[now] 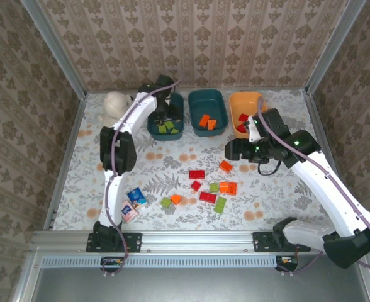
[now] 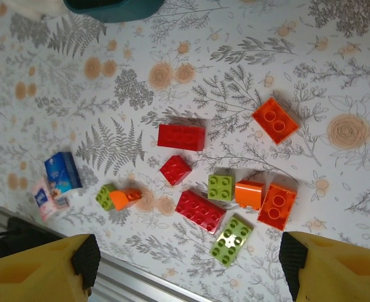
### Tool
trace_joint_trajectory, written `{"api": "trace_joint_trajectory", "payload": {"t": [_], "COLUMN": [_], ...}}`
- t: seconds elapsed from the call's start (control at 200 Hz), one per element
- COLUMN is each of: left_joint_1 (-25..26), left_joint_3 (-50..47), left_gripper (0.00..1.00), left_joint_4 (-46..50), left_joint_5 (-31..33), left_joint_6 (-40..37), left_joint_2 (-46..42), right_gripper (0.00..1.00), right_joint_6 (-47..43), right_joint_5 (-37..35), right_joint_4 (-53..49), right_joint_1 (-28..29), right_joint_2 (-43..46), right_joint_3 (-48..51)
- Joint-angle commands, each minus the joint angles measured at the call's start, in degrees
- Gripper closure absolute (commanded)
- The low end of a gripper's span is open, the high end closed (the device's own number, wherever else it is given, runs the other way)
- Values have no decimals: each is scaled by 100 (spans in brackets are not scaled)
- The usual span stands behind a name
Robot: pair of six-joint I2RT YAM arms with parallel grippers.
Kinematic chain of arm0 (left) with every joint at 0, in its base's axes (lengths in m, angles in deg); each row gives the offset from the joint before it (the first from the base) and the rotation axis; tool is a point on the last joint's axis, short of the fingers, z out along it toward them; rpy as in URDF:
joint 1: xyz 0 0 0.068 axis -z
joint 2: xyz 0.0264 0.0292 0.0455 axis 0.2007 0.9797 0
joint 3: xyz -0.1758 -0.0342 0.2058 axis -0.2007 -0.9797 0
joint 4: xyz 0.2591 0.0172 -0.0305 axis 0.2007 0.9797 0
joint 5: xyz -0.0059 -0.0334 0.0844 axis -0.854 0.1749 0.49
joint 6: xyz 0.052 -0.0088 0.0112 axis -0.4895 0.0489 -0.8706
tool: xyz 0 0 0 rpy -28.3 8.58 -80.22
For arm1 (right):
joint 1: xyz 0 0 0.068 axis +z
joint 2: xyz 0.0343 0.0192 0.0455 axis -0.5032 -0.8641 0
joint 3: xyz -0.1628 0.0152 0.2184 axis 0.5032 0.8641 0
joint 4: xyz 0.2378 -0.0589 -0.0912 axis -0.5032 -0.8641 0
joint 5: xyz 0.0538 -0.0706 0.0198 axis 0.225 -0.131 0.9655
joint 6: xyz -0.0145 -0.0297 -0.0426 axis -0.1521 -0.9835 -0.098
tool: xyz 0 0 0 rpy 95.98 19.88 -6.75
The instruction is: Sort the legos into containers by color
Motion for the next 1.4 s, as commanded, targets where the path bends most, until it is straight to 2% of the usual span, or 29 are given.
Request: {"api": "trace_joint_trajectory", "payload": {"t": [0.0, 0.145, 0.315, 0.405, 0.515, 0.64, 0.8, 0.92, 1.095, 1.395], "left_joint_1": [-25, -31, 4, 119, 524, 670, 691, 700, 700, 708], "left_joint_3": [112, -1015, -3354, -4685, -6130, -7109, -7399, -7376, -7329, -7345], "left_gripper": [25, 19, 16, 16, 14, 14, 14, 14, 14, 15], "left_joint_4": [4, -624, -1583, -1920, -2056, -1896, -1584, -1504, -1548, -1656], "left_joint_5": [68, 71, -115, -109, 20, 159, 252, 260, 247, 140], "left_joint_6": [90, 86, 407, 660, 1079, 1503, 1560, 1488, 1483, 1484], "left_joint_2": [-1095, -2486, -4469, -5499, -6629, -7703, -8305, -8400, -8388, -8309], "right_gripper": [20, 12, 2, 0, 0, 0, 0, 1, 5, 25], "right_joint_6": [-261, -68, 365, 609, 819, 1096, 1341, 1494, 1563, 1558], "right_joint_5": [-649, -991, -1081, -1060, -958, -1038, -1222, -1489, -1518, -1548], "right_joint_4": [-286, -118, 128, 443, 702, 801, 798, 656, 650, 726], "right_joint_1": [417, 1077, 1674, 1792, 1817, 1878, 1953, 1948, 1931, 1896], "right_joint_2": [-349, -978, -2129, -2624, -3223, -3811, -4405, -4748, -5109, -5416], "right_joint_3": [-342, -493, -628, -579, -674, -902, -1170, -1307, -1380, -1499]}}
